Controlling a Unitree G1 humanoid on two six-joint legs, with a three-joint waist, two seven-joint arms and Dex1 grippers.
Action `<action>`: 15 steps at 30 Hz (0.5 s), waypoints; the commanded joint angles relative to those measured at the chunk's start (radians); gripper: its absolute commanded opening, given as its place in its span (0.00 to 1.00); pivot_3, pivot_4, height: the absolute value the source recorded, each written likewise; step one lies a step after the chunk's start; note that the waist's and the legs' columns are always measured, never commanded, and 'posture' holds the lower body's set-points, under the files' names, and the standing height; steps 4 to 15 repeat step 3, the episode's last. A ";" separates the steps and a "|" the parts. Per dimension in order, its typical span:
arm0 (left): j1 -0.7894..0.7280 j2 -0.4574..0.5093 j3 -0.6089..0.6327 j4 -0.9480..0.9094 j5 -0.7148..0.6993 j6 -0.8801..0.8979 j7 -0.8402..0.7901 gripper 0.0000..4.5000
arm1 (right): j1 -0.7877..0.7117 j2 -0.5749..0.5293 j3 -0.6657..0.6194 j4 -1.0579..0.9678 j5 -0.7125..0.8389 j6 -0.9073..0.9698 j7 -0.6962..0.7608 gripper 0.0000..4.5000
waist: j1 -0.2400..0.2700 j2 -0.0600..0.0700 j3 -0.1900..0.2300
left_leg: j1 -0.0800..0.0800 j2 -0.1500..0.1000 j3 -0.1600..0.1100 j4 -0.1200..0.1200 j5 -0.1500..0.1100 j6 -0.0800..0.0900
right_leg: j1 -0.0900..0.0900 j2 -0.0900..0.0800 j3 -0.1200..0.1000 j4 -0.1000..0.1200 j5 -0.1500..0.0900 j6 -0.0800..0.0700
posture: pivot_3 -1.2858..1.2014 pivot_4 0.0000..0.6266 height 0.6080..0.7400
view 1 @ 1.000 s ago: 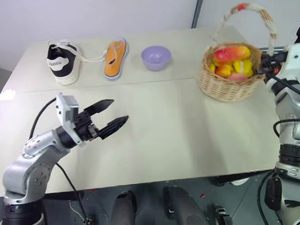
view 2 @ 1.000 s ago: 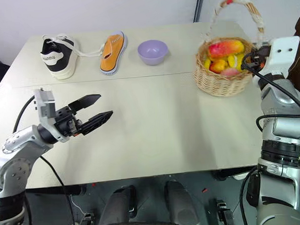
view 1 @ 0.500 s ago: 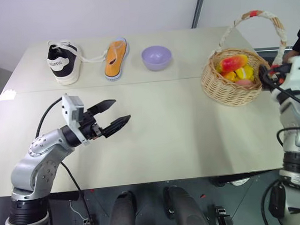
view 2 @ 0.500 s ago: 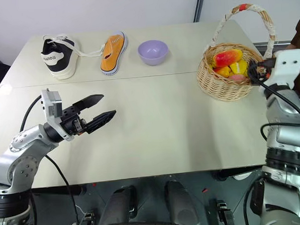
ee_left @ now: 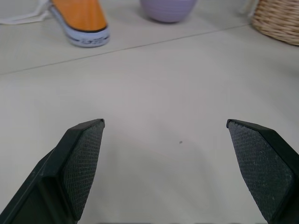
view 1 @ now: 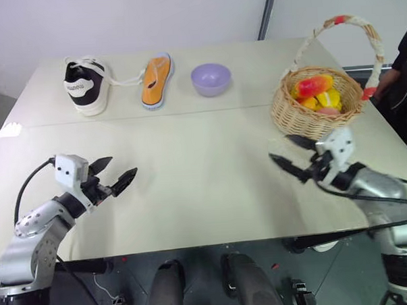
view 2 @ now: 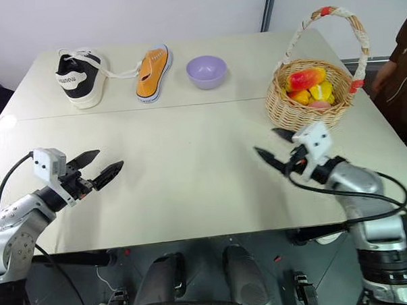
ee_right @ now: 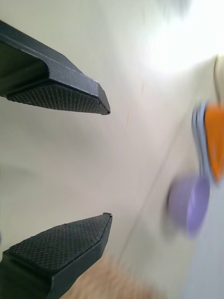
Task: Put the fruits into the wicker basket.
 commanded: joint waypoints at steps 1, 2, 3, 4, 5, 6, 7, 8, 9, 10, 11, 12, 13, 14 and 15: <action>0.035 -0.010 0.038 -0.036 0.013 -0.035 0.017 1.00 | -0.045 0.025 0.023 0.023 -0.003 -0.024 0.010 0.78 | 0.000 0.000 0.000 | -0.001 0.000 0.000 0.000 0.000 0.000 | 0.000 0.000 0.000 0.000 0.000 0.000 | 0.52 0.24 0.97; 0.045 -0.011 0.041 -0.043 0.012 -0.038 0.017 1.00 | -0.052 0.029 0.030 0.036 -0.009 -0.031 0.014 0.78 | 0.000 0.000 0.000 | -0.001 0.000 0.001 0.000 0.000 0.000 | 0.000 0.000 0.000 -0.001 0.002 -0.002 | 0.52 0.24 0.97; 0.054 -0.013 0.044 -0.049 0.005 -0.040 0.014 1.00 | -0.057 0.031 0.034 0.046 -0.013 -0.037 0.017 0.78 | 0.000 0.000 0.000 | -0.001 0.000 0.001 0.000 0.000 0.000 | 0.000 -0.001 0.000 -0.001 0.002 -0.003 | 0.52 0.24 0.97; 0.054 -0.013 0.044 -0.049 0.005 -0.040 0.014 1.00 | -0.057 0.031 0.034 0.046 -0.013 -0.037 0.017 0.78 | 0.000 0.000 0.000 | -0.001 0.000 0.001 0.000 0.000 0.000 | 0.000 -0.001 0.000 -0.001 0.002 -0.003 | 0.52 0.24 0.97; 0.054 -0.013 0.044 -0.049 0.005 -0.040 0.014 1.00 | -0.057 0.031 0.034 0.046 -0.013 -0.037 0.017 0.78 | 0.000 0.000 0.000 | -0.001 0.000 0.001 0.000 0.000 0.000 | 0.000 -0.001 0.000 -0.001 0.002 -0.003 | 0.52 0.24 0.97; 0.054 -0.013 0.044 -0.049 0.005 -0.040 0.014 1.00 | -0.057 0.031 0.034 0.046 -0.013 -0.037 0.017 0.78 | 0.000 0.000 0.000 | -0.001 0.000 0.001 0.000 0.000 0.000 | 0.000 -0.001 0.000 -0.001 0.002 -0.003 | 0.52 0.24 0.97; 0.054 -0.013 0.044 -0.049 0.005 -0.040 0.014 1.00 | -0.057 0.031 0.034 0.046 -0.013 -0.037 0.017 0.78 | 0.000 0.000 0.000 | -0.001 0.000 0.001 0.000 0.000 0.000 | 0.000 -0.001 0.000 -0.001 0.002 -0.003 | 0.52 0.24 0.97; 0.054 -0.013 0.044 -0.049 0.005 -0.040 0.014 1.00 | -0.057 0.031 0.034 0.046 -0.013 -0.037 0.017 0.78 | 0.000 0.000 0.000 | -0.001 0.000 0.001 0.000 0.000 0.000 | 0.000 -0.001 0.000 -0.001 0.002 -0.003 | 0.52 0.24 0.97; 0.054 -0.013 0.044 -0.049 0.005 -0.040 0.014 1.00 | -0.057 0.031 0.034 0.046 -0.013 -0.037 0.017 0.78 | 0.000 0.000 0.000 | -0.001 0.000 0.001 0.000 0.000 0.000 | 0.000 -0.001 0.000 -0.001 0.002 -0.003 | 0.52 0.24 0.97; 0.054 -0.013 0.044 -0.049 0.005 -0.040 0.014 1.00 | -0.057 0.031 0.034 0.046 -0.013 -0.037 0.017 0.78 | 0.000 0.000 0.000 | -0.001 0.000 0.001 0.000 0.000 0.000 | 0.000 -0.001 0.000 -0.001 0.002 -0.003 | 0.52 0.24 0.97; 0.054 -0.013 0.044 -0.049 0.005 -0.040 0.014 1.00 | -0.057 0.031 0.034 0.046 -0.013 -0.037 0.017 0.78 | 0.000 0.000 0.000 | -0.001 0.000 0.001 0.000 0.000 0.000 | 0.000 -0.001 0.000 -0.001 0.002 -0.003 | 0.52 0.24 0.97; 0.054 -0.013 0.044 -0.049 0.005 -0.040 0.014 1.00 | -0.057 0.031 0.034 0.046 -0.013 -0.037 0.017 0.78 | 0.000 0.000 0.000 | -0.001 0.000 0.001 0.000 0.000 0.000 | 0.000 -0.001 0.000 -0.001 0.002 -0.003 | 0.52 0.24 0.97; 0.054 -0.013 0.044 -0.049 0.005 -0.040 0.014 1.00 | -0.057 0.031 0.034 0.046 -0.013 -0.037 0.017 0.78 | 0.000 0.000 0.000 | -0.001 0.000 0.001 0.000 0.000 0.000 | 0.000 -0.001 0.000 -0.001 0.002 -0.003 | 0.52 0.24 0.97; 0.054 -0.013 0.044 -0.049 0.005 -0.040 0.014 1.00 | -0.057 0.031 0.034 0.046 -0.013 -0.037 0.017 0.78 | 0.000 0.000 0.000 | -0.001 0.000 0.001 0.000 0.000 0.000 | 0.000 -0.001 0.000 -0.001 0.002 -0.003 | 0.52 0.24 0.97; 0.054 -0.013 0.044 -0.049 0.005 -0.040 0.014 1.00 | -0.057 0.031 0.034 0.046 -0.013 -0.037 0.017 0.78 | 0.000 0.000 0.000 | -0.001 0.000 0.001 0.000 0.000 0.000 | 0.000 -0.001 0.000 -0.001 0.002 -0.003 | 0.52 0.24 0.97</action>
